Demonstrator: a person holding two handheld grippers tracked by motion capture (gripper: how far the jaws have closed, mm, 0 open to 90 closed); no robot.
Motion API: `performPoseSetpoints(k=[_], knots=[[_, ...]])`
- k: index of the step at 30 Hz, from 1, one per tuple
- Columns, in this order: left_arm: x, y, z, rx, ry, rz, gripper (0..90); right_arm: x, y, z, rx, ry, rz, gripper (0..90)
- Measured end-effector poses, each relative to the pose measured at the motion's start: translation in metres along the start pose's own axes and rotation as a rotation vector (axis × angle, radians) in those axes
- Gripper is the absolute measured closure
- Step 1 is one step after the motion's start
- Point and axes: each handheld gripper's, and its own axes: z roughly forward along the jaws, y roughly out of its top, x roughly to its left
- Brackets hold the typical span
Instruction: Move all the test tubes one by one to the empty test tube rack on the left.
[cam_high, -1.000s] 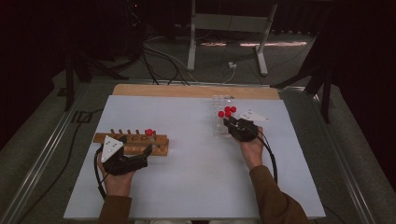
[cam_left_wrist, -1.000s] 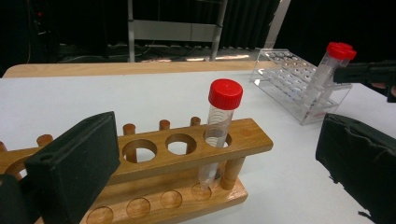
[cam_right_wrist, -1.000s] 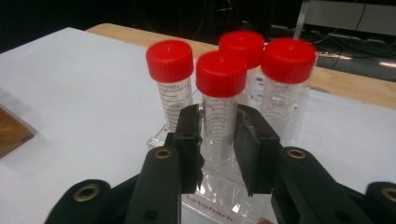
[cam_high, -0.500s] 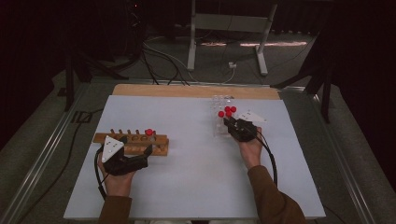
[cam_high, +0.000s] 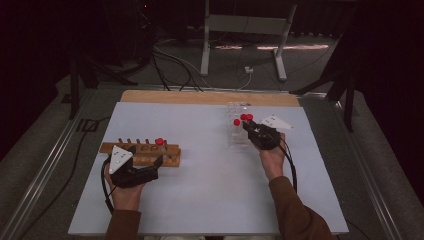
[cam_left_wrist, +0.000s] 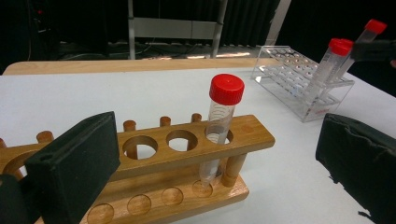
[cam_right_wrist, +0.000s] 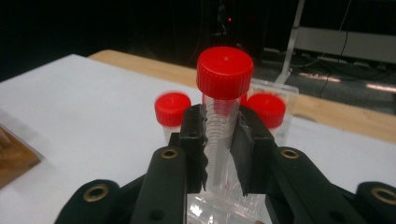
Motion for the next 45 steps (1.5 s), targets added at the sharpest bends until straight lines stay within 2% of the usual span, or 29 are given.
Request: performPoseSetpoints(k=[6, 14, 19, 24, 28, 31, 35, 38, 40, 45], knots=[[-0.001, 0.000, 0.000, 0.003, -0.002, 0.002, 0.6, 0.000, 0.013, -0.011, -0.037, 0.004, -0.014, 75.0], [-0.002, 0.003, -0.001, -0.003, -0.004, 0.008, 0.6, 0.007, 0.025, -0.024, -0.058, 0.053, -0.033, 75.0], [-0.005, 0.006, -0.002, -0.010, -0.009, 0.017, 0.6, 0.015, 0.023, -0.031, -0.055, 0.085, -0.055, 75.0], [-0.010, 0.009, -0.003, -0.017, -0.029, 0.041, 0.7, 0.021, 0.022, -0.038, -0.046, 0.130, -0.054, 74.9], [-0.014, 0.013, -0.004, -0.028, -0.036, 0.050, 0.7, 0.026, 0.017, -0.045, -0.026, 0.163, -0.075, 74.9], [-0.017, 0.015, -0.005, -0.031, -0.040, 0.060, 0.7, 0.028, 0.013, -0.049, -0.008, 0.183, -0.066, 74.9], [-0.026, 0.022, -0.008, -0.051, -0.056, 0.078, 1.2, 0.031, 0.007, -0.053, 0.022, 0.204, -0.060, 74.9], [-0.036, 0.029, -0.008, -0.065, -0.087, 0.095, 1.3, 0.032, 0.003, -0.055, 0.040, 0.212, -0.058, 74.8], [-0.046, 0.034, -0.007, -0.074, -0.113, 0.112, 1.3, 0.033, 0.001, -0.055, 0.047, 0.224, -0.044, 74.8], [-0.071, 0.043, 0.003, -0.064, -0.178, 0.145, 1.2, 0.040, -0.003, -0.056, 0.067, 0.253, -0.048, 74.7]])
